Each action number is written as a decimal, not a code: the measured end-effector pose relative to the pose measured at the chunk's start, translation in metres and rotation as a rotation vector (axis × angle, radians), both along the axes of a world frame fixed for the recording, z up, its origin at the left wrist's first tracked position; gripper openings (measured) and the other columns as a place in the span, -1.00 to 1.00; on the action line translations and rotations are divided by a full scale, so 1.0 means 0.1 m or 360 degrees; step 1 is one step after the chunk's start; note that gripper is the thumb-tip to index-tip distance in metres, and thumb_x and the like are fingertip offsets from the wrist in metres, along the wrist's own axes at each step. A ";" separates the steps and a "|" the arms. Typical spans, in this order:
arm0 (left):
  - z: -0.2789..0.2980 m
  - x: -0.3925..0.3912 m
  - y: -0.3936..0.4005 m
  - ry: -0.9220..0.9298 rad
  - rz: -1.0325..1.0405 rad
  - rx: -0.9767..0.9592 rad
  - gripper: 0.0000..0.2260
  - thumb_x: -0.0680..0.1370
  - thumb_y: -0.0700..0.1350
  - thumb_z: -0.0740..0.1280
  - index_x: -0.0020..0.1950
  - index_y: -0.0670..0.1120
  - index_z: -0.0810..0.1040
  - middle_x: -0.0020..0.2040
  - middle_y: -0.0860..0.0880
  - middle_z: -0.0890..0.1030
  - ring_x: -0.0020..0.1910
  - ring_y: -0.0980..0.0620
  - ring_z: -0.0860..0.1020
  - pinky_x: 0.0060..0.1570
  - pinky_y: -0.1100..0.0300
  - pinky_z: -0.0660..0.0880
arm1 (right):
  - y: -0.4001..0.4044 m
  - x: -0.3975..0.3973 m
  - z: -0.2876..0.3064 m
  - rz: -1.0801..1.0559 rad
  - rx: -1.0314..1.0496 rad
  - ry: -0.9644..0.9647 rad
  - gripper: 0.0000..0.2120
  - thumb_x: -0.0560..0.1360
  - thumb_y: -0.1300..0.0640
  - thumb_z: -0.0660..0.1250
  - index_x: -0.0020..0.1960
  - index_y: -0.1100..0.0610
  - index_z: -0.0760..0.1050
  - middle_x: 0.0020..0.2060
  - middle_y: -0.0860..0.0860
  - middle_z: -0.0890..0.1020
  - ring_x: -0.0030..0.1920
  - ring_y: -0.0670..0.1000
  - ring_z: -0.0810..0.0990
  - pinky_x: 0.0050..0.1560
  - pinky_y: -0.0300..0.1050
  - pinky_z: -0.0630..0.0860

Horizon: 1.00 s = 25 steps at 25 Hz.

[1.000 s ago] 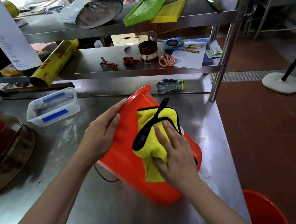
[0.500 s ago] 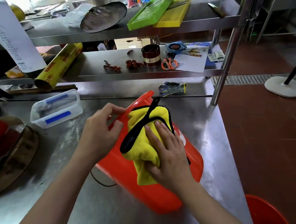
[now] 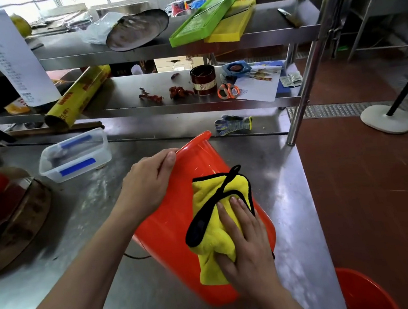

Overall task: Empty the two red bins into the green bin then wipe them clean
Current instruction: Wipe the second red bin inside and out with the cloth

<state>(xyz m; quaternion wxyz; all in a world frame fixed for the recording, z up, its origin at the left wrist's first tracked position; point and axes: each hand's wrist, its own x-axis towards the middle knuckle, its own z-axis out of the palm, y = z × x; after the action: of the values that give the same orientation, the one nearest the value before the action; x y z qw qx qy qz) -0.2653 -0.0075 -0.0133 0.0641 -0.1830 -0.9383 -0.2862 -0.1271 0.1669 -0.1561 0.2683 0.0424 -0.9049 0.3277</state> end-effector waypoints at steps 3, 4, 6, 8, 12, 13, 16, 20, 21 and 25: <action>0.01 0.02 -0.01 -0.0047 -0.0026 -0.0062 -0.54 0.63 0.30 -0.05 0.49 0.34 0.36 0.20 0.01 0.67 0.14 -0.13 0.61 0.13 -0.16 0.52 | 0.00 -0.01 0.04 -0.0003 0.0031 -0.0108 -0.14 0.36 -0.10 0.36 0.62 -0.07 0.17 0.62 -0.02 0.14 0.62 0.03 0.07 0.41 0.37 0.30; 0.02 0.03 -0.01 -0.0058 -0.0049 -0.0076 -0.54 0.63 0.29 -0.05 0.52 0.35 0.31 0.25 0.00 0.65 0.18 -0.12 0.60 0.16 -0.14 0.51 | -0.01 -0.03 0.08 0.0004 0.0039 -0.0120 -0.14 0.36 -0.11 0.36 0.62 -0.08 0.15 0.62 -0.03 0.13 0.63 0.02 0.05 0.43 0.37 0.28; 0.03 0.04 -0.01 -0.0028 -0.0107 -0.0102 -0.57 0.68 0.23 -0.02 0.55 0.33 0.25 0.39 0.07 0.56 0.33 -0.04 0.53 0.23 -0.07 0.47 | -0.03 -0.10 0.16 0.0032 0.0064 -0.0108 -0.14 0.38 -0.11 0.36 0.62 -0.08 0.14 0.62 -0.02 0.12 0.63 0.01 0.03 0.47 0.35 0.23; 0.02 0.08 0.02 0.0061 -0.0216 -0.0149 -0.58 0.70 0.18 -0.02 0.58 0.30 0.22 0.52 0.27 0.35 0.48 0.18 0.35 0.35 -0.03 0.40 | -0.05 -0.20 0.28 0.0065 0.0092 -0.0086 -0.15 0.39 -0.11 0.35 0.63 -0.08 0.13 0.63 -0.02 0.10 0.63 0.00 0.01 0.50 0.34 0.17; 0.02 0.12 0.06 0.0064 -0.0350 -0.0078 -0.52 0.67 0.19 -0.11 0.58 0.26 0.25 0.54 0.35 0.26 0.52 0.34 0.23 0.46 0.07 0.30 | -0.09 -0.44 0.51 0.0085 0.0101 -0.0052 -0.16 0.42 -0.14 0.33 0.63 -0.10 0.10 0.63 -0.02 0.08 0.63 -0.03 -0.04 0.51 0.30 0.18; 0.04 0.13 0.06 0.0042 -0.0365 -0.0040 -0.50 0.66 0.20 -0.12 0.58 0.25 0.26 0.54 0.34 0.28 0.51 0.34 0.23 0.48 0.10 0.27 | -0.10 -0.47 0.52 0.0089 0.0095 -0.0049 -0.16 0.41 -0.14 0.33 0.63 -0.11 0.10 0.63 -0.02 0.08 0.63 -0.03 -0.04 0.50 0.30 0.19; 0.04 0.16 0.05 0.0027 -0.0386 -0.0047 -0.48 0.64 0.22 -0.13 0.57 0.26 0.27 0.53 0.34 0.30 0.51 0.35 0.23 0.44 0.29 0.21 | -0.10 -0.45 0.50 0.0094 0.0087 -0.0046 -0.16 0.42 -0.14 0.34 0.63 -0.11 0.10 0.63 -0.03 0.07 0.63 -0.03 -0.04 0.49 0.29 0.22; 0.03 0.15 0.05 0.0047 -0.0372 -0.0115 -0.48 0.64 0.27 -0.16 0.57 0.29 0.25 0.51 0.35 0.32 0.46 0.38 0.25 0.29 0.48 0.15 | -0.02 -0.34 0.37 0.0136 0.0070 -0.0029 -0.19 0.44 -0.12 0.33 0.63 -0.06 0.13 0.63 -0.02 0.08 0.63 0.03 0.01 0.47 0.30 0.25; 0.04 0.14 0.03 0.0037 -0.0360 -0.0117 -0.49 0.64 0.28 -0.16 0.57 0.31 0.24 0.50 0.35 0.33 0.43 0.40 0.26 0.27 0.42 0.19 | 0.02 -0.30 0.32 0.0150 0.0051 -0.0031 -0.19 0.43 -0.11 0.33 0.62 -0.06 0.14 0.63 -0.02 0.09 0.63 0.05 0.03 0.47 0.29 0.26; 0.03 0.12 -0.07 -0.0019 -0.0262 -0.0109 -0.51 0.63 0.29 -0.14 0.55 0.37 0.21 0.38 0.41 0.34 0.34 0.42 0.25 0.16 0.20 0.22 | 0.16 -0.10 0.06 0.0153 -0.0032 -0.0021 -0.22 0.41 -0.07 0.32 0.60 0.00 0.22 0.62 0.01 0.15 0.62 0.09 0.11 0.47 0.25 0.30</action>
<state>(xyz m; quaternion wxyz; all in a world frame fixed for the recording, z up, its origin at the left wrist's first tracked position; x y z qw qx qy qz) -0.2530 -0.0140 -0.0099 0.0284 -0.2600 -0.9297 -0.2593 -0.1368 0.1826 -0.1499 0.2466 0.0809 -0.9002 0.3497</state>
